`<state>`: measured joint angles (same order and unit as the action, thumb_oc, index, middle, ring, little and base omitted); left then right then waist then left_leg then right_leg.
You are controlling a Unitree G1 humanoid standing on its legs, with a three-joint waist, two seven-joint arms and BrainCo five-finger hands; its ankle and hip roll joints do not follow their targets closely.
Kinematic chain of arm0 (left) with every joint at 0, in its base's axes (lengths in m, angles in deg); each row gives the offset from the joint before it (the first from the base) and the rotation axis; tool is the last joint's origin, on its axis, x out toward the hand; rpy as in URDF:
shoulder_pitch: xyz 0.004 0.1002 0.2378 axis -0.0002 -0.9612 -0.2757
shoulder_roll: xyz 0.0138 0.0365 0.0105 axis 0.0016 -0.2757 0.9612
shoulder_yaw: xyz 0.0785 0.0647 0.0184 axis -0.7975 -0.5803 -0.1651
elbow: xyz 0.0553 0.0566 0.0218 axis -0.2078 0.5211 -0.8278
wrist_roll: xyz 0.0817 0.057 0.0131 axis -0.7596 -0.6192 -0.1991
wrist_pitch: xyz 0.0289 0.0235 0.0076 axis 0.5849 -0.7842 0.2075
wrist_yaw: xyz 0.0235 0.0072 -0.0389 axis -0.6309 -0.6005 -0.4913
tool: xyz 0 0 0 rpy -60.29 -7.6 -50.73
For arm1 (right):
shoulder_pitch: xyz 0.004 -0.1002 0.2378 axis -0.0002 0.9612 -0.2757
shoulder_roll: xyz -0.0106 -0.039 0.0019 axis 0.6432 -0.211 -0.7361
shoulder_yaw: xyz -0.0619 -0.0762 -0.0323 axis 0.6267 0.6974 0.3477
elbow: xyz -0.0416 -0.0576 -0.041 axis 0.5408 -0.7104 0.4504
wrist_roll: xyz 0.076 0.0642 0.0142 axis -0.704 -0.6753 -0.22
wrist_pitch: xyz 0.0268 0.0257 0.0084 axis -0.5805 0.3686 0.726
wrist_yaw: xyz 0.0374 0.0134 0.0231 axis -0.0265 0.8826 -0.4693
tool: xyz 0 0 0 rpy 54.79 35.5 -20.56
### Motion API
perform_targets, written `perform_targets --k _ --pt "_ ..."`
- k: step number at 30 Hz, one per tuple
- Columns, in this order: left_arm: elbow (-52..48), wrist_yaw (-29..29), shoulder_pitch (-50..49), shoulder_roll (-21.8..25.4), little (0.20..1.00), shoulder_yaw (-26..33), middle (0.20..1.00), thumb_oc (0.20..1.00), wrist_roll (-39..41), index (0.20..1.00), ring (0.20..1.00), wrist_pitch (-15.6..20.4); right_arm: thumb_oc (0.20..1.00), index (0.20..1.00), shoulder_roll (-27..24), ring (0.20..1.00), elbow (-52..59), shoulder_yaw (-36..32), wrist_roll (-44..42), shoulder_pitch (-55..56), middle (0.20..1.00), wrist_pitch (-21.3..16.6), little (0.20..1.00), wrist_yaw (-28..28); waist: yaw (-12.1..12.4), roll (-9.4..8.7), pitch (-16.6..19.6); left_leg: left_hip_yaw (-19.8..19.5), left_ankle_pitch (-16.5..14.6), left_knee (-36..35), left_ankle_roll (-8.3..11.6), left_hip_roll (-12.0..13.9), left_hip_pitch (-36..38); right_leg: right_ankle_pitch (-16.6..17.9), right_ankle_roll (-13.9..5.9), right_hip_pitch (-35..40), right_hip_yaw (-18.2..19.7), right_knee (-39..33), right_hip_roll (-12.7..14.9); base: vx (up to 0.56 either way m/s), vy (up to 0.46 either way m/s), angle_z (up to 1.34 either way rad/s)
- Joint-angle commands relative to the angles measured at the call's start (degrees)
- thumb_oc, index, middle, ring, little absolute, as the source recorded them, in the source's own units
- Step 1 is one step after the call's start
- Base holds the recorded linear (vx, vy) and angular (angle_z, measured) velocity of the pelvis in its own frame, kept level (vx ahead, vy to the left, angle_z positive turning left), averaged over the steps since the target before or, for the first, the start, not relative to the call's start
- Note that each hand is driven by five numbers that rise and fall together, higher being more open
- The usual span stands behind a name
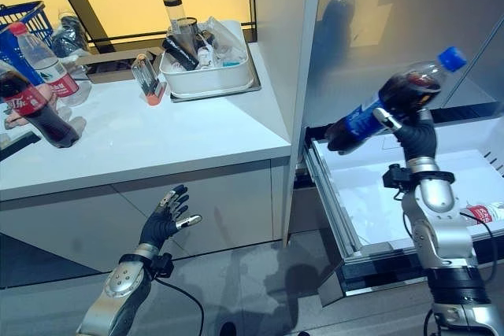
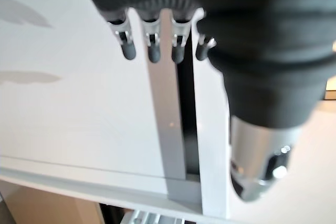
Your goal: Take the drinks into the refrigerator
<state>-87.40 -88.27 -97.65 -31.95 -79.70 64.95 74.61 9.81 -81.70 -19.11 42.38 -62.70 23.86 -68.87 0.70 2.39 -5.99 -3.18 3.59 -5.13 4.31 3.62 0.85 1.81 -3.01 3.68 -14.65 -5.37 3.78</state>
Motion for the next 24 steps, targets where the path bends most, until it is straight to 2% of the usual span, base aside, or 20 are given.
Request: perform_targets --k 1,5,7,13,14,17,20,21,24 --pt "-2.04 0.77 -1.00 3.08 1.000 2.62 1.000 1.000 1.65 1.000 1.000 2.28 0.200 0.200 -6.93 0.200 -0.54 -7.46 2.01 -3.99 0.200 -6.76 0.200 3.15 -0.68 -3.77 4.55 1.29 -6.44 0.13 -2.30 -1.49 2.37 -3.61 -3.04 1.16 2.93 0.37 0.92 0.00 0.000 0.00" --pt "-5.62 1.44 -2.38 4.86 1.000 3.17 1.000 1.000 2.55 1.000 1.000 2.56 0.200 0.200 -9.59 0.200 -10.19 -5.13 4.82 -3.03 0.200 -4.01 0.200 3.62 -0.34 -4.08 4.25 1.13 -6.38 0.13 -2.20 -1.54 2.28 -3.59 -3.04 1.19 2.70 0.37 0.89 0.00 0.000 0.00" --pt "-6.99 1.75 -2.77 5.89 1.000 2.84 1.000 1.000 3.23 1.000 1.000 2.44 0.200 0.200 -11.35 0.200 -15.13 -1.93 9.10 -4.20 0.200 -1.63 0.200 3.21 0.07 -4.23 4.12 1.07 -6.31 0.13 -2.16 -1.55 2.17 -3.54 -3.06 1.10 2.57 0.37 0.87 0.00 0.000 0.00" --pt "-11.37 2.70 -4.50 7.49 1.000 2.55 1.000 1.000 4.92 1.000 1.000 2.11 0.200 0.200 -11.89 0.200 -26.15 6.37 12.54 -8.78 0.200 1.64 0.200 1.64 0.93 -4.36 3.25 0.70 -6.02 0.13 -2.27 -1.65 1.83 -3.45 -3.07 1.00 2.16 0.37 0.98 0.00 0.000 0.00" --pt "-12.96 3.11 -4.94 8.80 1.000 1.53 1.000 1.000 5.52 1.000 1.000 2.24 0.200 0.200 -11.44 0.200 -33.66 10.43 15.15 -11.95 0.200 2.99 0.200 1.80 2.08 -4.57 2.86 0.37 -5.87 0.13 -2.35 -1.82 1.49 -3.39 -3.09 0.86 1.82 0.37 1.12 0.00 0.000 0.00" --pt "-15.90 4.11 -5.65 10.67 1.000 1.19 1.000 1.000 6.93 1.000 1.000 2.75 0.200 0.200 -12.16 0.200 -45.06 18.57 19.55 -19.81 0.200 4.42 0.200 0.84 3.28 -4.79 1.88 -0.34 -5.45 0.13 -2.49 -2.21 0.69 -3.27 -3.13 0.56 1.25 0.37 1.26 0.00 0.002 0.02" --pt "-17.25 4.37 -5.66 11.58 1.000 1.24 1.000 1.000 7.24 1.000 1.000 2.80 0.200 0.200 -12.32 0.200 -51.95 23.82 22.16 -25.47 0.200 5.05 0.200 0.41 3.61 -4.67 1.29 -0.90 -5.19 0.13 -2.59 -2.48 0.01 -3.14 -3.19 0.22 0.81 0.37 1.41 -0.01 0.008 0.09" --pt "-18.46 4.91 -5.29 12.38 1.000 0.21 1.000 1.000 7.61 1.000 1.000 3.23 0.200 0.200 -10.92 0.200 -59.33 26.21 23.59 -28.04 0.200 5.19 0.200 0.31 4.92 -4.76 0.53 -1.60 -4.70 0.13 -2.68 -2.73 -0.85 -3.07 -3.30 -0.01 0.11 0.37 1.56 -0.02 0.003 0.20" --pt "-19.53 4.86 -4.56 13.76 1.000 -0.47 1.000 1.000 7.86 1.000 1.000 3.57 0.200 0.200 -10.83 0.200 -66.76 34.07 30.43 -36.52 0.200 6.44 0.200 -0.42 6.19 -4.95 -0.88 -2.59 -3.82 0.13 -2.76 -3.26 -2.68 -2.81 -3.44 -1.13 -0.93 0.37 1.81 -0.04 0.006 0.25"
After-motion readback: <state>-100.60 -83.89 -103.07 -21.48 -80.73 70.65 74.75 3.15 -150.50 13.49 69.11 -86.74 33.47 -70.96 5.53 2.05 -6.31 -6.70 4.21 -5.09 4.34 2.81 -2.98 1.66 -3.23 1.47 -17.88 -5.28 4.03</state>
